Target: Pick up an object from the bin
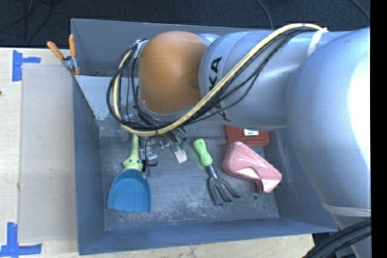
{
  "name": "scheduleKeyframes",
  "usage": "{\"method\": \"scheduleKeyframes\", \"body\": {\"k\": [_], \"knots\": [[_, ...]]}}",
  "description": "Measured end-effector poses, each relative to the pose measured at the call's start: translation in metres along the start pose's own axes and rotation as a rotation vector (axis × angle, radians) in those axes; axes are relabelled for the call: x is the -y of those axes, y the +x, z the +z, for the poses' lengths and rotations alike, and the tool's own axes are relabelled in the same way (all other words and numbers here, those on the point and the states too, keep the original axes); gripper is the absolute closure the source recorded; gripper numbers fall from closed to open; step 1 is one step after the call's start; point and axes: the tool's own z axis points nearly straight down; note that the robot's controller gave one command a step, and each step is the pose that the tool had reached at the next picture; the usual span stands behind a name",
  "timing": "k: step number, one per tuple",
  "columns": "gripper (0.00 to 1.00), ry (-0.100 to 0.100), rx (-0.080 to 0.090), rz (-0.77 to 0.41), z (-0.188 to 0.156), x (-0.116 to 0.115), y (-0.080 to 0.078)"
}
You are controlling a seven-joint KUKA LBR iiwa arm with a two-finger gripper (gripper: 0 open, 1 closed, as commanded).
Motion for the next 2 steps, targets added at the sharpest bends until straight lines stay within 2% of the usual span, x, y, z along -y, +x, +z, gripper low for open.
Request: {"method": "scheduleKeyframes", "body": {"k": [1, 2], "knots": [[0.00, 0.000, 0.003, -0.312, 0.041, -0.007, 0.047], [1.00, 0.000, 0.000, 0.473, 0.060, -0.022, 0.049]]}}
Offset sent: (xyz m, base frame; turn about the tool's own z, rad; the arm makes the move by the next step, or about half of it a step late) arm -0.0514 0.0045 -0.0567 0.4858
